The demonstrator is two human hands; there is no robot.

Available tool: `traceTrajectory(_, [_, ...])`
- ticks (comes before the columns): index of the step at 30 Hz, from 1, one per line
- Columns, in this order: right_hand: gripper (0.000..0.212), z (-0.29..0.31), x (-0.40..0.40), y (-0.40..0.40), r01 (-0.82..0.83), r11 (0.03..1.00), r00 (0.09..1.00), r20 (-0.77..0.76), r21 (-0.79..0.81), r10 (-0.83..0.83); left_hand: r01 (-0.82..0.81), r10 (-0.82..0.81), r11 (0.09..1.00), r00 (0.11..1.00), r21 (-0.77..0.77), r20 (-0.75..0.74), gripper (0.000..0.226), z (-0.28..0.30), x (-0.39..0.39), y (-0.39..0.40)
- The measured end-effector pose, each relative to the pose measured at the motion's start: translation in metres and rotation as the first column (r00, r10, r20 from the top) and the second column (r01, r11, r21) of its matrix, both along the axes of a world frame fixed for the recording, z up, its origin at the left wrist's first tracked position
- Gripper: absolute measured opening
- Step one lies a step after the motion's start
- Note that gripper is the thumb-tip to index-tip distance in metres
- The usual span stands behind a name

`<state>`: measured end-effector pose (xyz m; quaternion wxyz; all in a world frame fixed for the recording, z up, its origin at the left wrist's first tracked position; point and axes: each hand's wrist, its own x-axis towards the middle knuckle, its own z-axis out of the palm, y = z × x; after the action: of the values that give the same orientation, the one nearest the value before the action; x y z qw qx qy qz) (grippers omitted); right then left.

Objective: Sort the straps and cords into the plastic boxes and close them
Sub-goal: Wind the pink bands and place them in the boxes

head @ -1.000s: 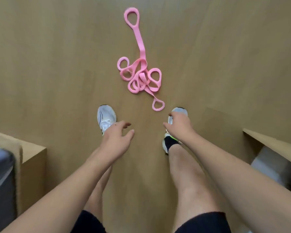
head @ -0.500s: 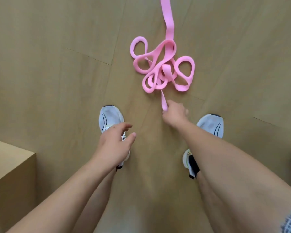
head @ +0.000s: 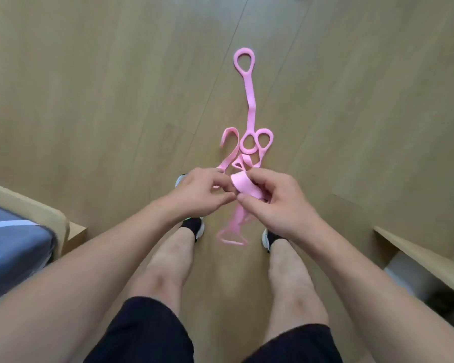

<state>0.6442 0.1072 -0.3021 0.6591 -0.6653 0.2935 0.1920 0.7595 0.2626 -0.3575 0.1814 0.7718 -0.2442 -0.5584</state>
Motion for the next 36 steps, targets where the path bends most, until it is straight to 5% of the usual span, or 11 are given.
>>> traceTrajectory(3, [0.016, 0.082, 0.011, -0.031, 0.124, 0.992, 0.992, 0.024, 0.030, -0.124, -0.128, 0.129, 0.992, 0.988, 0.016, -0.089, 0.018, 0.063, 0.012, -0.008])
traceTrajectory(6, [0.028, 0.156, 0.019, -0.042, 0.122, 0.992, 0.992, 0.034, -0.042, -0.121, -0.164, 0.145, 0.966, 0.984, -0.200, -0.107, 0.082, 0.135, 0.019, -0.031])
traceTrajectory(8, [0.037, 0.205, 0.023, -0.035, 0.081, 0.992, 0.996, 0.049, -0.096, -0.077, -0.144, 0.123, 0.903, 0.989, -0.404, -0.078, 0.096, 0.182, 0.023, -0.052])
traceTrajectory(11, [0.042, 0.277, 0.016, -0.017, 0.098, 0.976, 0.990, 0.118, -0.196, -0.075, 0.136, -0.012, 0.801, 0.977, -0.583, 0.212, 0.075, 0.244, 0.031, -0.080])
traceTrajectory(14, [0.039, 0.342, -0.004, 0.000, 0.232, 0.931, 0.963, 0.201, -0.281, -0.179, 0.279, 0.056, 0.690, 0.899, -0.668, 0.433, 0.027, 0.291, 0.038, -0.098])
traceTrajectory(16, [0.033, 0.376, -0.026, 0.009, 0.344, 0.877, 0.931, 0.241, -0.335, -0.273, 0.270, 0.059, 0.654, 0.913, -0.707, 0.404, 0.013, 0.317, 0.040, -0.105])
traceTrajectory(19, [0.026, 0.411, -0.069, 0.021, 0.553, 0.762, 0.830, 0.293, -0.337, -0.474, 0.200, -0.011, 0.783, 0.951, -0.589, 0.308, 0.009, 0.353, 0.040, -0.105])
traceTrajectory(24, [0.013, 0.434, -0.127, 0.049, 0.800, 0.587, 0.592, 0.327, -0.124, -0.737, 0.021, -0.076, 0.850, 0.994, -0.527, -0.082, 0.022, 0.414, -0.003, -0.103])
traceTrajectory(31, [0.014, 0.429, -0.212, 0.079, 0.461, 0.717, 0.855, 0.046, -0.522, -0.516, 0.184, -0.250, 0.775, 0.968, -0.605, -0.026, 0.020, 0.495, -0.126, -0.097])
traceTrajectory(34, [0.009, 0.437, -0.264, 0.090, 0.569, 0.620, 0.791, 0.153, -0.540, -0.593, 0.276, -0.383, 0.730, 0.923, -0.625, -0.040, 0.019, 0.520, -0.188, -0.092])
traceTrajectory(36, [0.027, 0.443, -0.302, 0.095, 0.730, 0.422, 0.625, 0.275, -0.537, -0.731, 0.362, -0.485, 0.692, 0.874, -0.624, -0.030, 0.019, 0.533, -0.232, -0.090])
